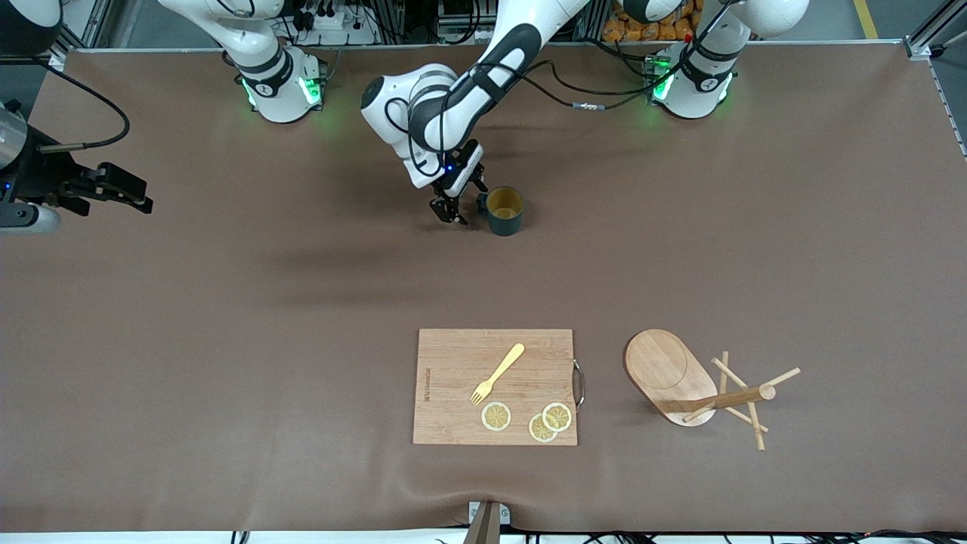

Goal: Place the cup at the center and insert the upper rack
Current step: 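Lower the left gripper onto the mug handle and close on it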

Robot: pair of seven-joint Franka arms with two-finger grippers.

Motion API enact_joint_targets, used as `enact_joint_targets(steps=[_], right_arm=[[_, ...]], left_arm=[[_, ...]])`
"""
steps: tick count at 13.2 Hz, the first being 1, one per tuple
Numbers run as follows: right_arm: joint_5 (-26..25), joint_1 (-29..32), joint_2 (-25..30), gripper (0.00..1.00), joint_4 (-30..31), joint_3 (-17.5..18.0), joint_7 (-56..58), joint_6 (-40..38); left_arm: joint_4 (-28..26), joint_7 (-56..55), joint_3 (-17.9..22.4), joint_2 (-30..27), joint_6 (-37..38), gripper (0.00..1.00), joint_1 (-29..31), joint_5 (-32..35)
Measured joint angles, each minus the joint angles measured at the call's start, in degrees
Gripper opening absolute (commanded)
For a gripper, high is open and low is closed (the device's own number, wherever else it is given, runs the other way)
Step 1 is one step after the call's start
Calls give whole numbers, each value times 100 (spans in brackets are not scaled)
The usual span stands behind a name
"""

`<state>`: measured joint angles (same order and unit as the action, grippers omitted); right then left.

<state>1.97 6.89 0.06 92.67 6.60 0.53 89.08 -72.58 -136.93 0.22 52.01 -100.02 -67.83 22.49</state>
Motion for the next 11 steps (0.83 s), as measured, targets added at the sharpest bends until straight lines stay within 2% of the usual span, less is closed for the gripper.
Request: enact_joint_targets(steps=[1,6,8,10,11], right_arm=[[0,17,0,100,1,-18,0,-16],[-9,169,25,100,-16,-44,0,-135],[-13,385,39,100,-18,-51,4,-158],[-14,611,38,100,-16,-57,72,-184],[-14,697,36,100,-11,-58,130,-189]], left_arm=[[0,-76,0,33,19,100,-4,-24],[5,-518,1,94,20,74,-8,-44],[5,-601,1,107,26,57,-9,-48],[5,-607,6,132,39,53,-10,-121],[5,-609,11,146,42,46,-10,-155]])
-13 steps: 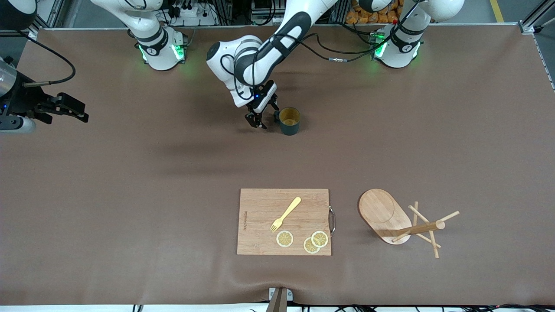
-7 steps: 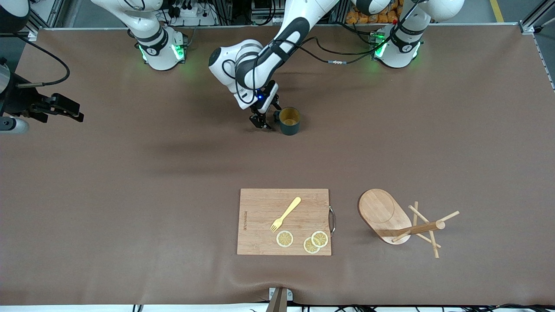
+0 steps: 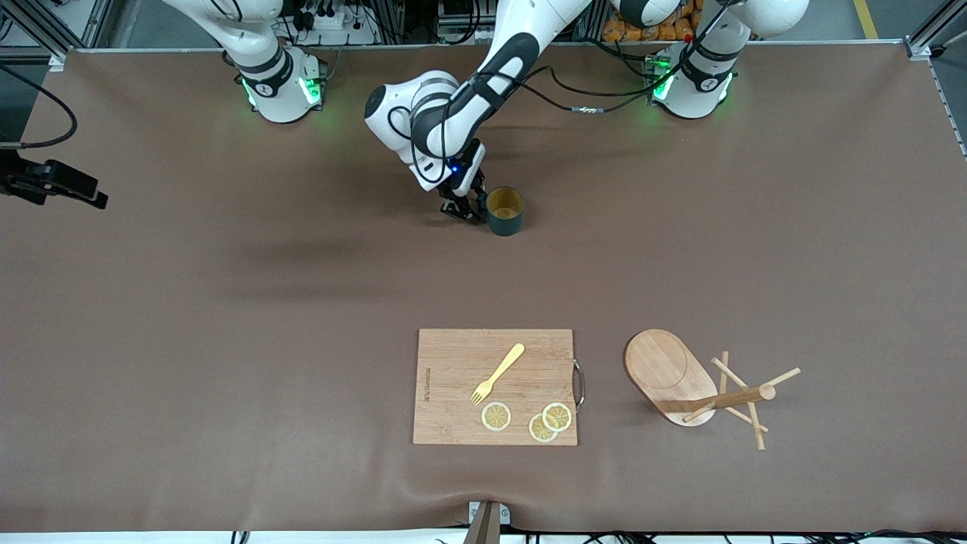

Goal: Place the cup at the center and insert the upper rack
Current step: 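Lower the left gripper onto the mug handle and close on it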

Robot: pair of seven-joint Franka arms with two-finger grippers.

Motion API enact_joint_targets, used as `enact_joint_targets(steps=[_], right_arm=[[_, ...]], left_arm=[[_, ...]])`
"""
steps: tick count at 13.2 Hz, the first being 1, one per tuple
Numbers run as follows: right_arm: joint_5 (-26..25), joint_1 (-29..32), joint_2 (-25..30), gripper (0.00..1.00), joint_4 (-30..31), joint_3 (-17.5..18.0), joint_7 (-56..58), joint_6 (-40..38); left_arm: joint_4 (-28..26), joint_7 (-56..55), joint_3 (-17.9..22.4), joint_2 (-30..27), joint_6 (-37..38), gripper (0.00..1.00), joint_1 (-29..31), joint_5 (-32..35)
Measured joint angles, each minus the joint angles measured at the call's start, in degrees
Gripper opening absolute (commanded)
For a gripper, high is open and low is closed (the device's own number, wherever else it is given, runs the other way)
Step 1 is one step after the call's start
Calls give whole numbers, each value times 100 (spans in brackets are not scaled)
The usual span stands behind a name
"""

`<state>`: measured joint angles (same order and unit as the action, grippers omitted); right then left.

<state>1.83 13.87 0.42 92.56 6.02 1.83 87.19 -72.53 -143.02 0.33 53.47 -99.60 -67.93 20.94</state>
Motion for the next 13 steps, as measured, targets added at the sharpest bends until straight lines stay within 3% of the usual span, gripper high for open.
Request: enact_joint_targets(steps=[4,6,13], right_arm=[[0,60,-3,100,2,11,33,-75],[0,60,-3,100,1,12,33,-37],[0,74,5,100,-8,2,32,-21]], left_arm=[[2,-2,15,15,69,23,2,-21],[5,-2,29,15,77,1,6,-26],[132,155,43,11,78,0,111,-90]])
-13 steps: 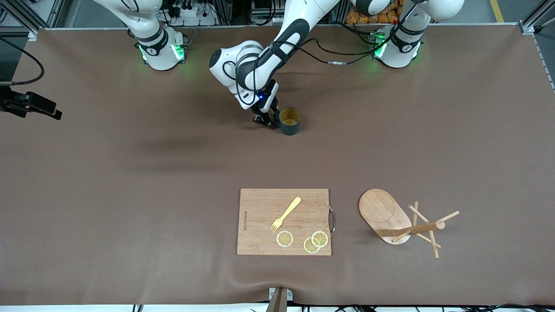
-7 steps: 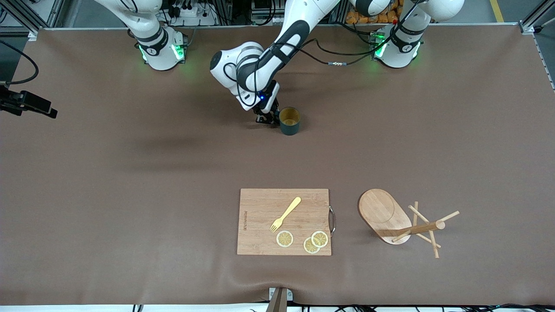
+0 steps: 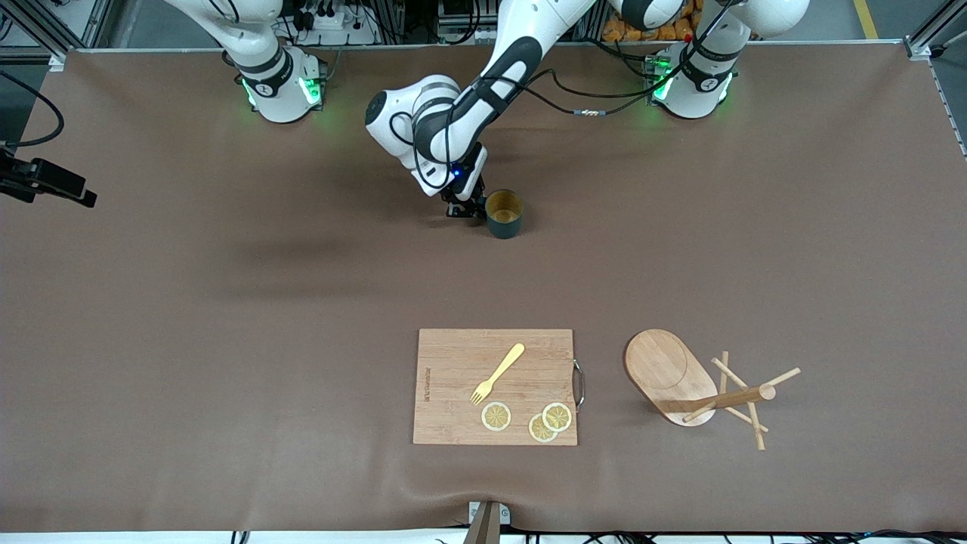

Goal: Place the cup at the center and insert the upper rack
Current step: 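Lower the left gripper onto the mug handle and close on it, then lift the mug by its handle with the left gripper toward the stand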

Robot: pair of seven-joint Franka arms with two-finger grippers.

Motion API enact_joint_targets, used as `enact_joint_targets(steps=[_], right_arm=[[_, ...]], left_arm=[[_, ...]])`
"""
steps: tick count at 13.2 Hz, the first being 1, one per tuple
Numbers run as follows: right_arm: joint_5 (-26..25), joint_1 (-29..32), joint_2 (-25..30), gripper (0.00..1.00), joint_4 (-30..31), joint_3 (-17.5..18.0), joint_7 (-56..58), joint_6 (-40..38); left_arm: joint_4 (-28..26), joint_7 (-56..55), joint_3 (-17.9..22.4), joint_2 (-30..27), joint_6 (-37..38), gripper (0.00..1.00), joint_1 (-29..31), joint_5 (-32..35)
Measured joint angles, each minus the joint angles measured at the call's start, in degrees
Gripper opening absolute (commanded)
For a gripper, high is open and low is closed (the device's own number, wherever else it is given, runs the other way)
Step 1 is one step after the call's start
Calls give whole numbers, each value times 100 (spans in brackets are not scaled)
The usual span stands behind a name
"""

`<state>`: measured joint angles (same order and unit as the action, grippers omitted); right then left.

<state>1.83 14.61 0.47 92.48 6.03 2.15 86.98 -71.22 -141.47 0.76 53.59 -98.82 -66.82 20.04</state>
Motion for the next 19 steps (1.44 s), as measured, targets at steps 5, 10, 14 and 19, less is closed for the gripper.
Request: enact_joint_targets(steps=[5,10,14,19], right_arm=[[-2,14,6,100,-11,-5,-1,-1],[-2,212,13,100,-36,-5,17,-78],[-2,219,9,100,-34,23,47,-24],[-1,-52,8,100,-34,130,58,52]], left_arm=[[120,417,8,-283,-1,0,283,-35],[155,964,18,-1106,23,0,807,-580],[-33,2016,17,-1868,149,0,1184,-865],[-388,2826,19,-2522,152,0,1757,-1263]])
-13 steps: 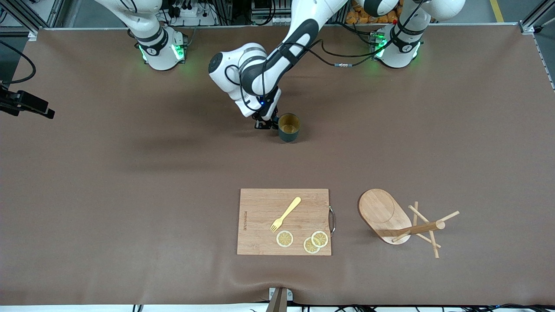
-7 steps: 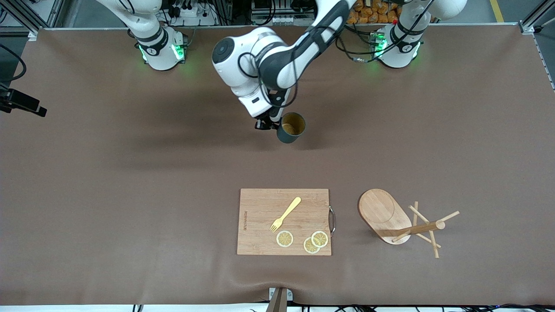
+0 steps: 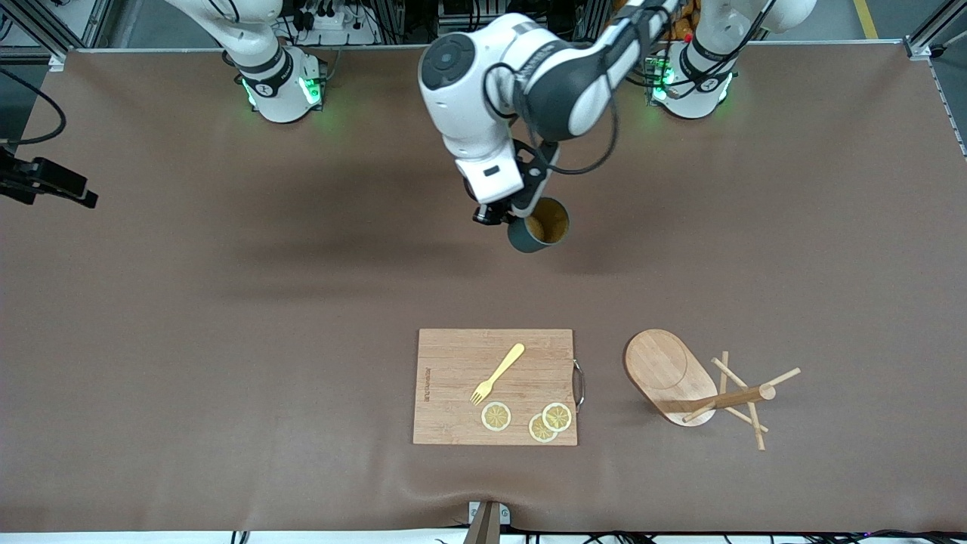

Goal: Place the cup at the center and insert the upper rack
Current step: 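Lift the mug by its handle with the left gripper toward the stand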

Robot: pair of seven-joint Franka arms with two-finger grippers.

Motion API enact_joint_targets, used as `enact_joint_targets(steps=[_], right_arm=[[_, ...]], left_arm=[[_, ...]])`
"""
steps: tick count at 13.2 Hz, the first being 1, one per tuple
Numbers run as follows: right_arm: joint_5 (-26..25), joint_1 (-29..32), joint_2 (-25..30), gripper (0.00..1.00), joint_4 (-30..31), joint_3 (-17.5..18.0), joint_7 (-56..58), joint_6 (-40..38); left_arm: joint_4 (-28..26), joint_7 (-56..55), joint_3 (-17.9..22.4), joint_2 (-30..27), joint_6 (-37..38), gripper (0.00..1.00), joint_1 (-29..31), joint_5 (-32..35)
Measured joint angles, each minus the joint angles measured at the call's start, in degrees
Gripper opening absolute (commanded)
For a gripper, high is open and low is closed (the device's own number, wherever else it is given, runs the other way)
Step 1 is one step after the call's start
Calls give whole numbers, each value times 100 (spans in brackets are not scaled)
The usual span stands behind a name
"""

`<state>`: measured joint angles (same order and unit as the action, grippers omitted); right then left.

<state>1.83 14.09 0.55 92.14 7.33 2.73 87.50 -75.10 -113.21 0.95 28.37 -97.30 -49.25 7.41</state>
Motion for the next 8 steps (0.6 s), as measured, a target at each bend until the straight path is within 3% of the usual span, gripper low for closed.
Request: enact_joint_targets(steps=[8], right_arm=[[-1,-242,23,100,13,6,-1,-2]], left_arm=[[-49,1217,12,-768,-2,0,1298,-1093]])
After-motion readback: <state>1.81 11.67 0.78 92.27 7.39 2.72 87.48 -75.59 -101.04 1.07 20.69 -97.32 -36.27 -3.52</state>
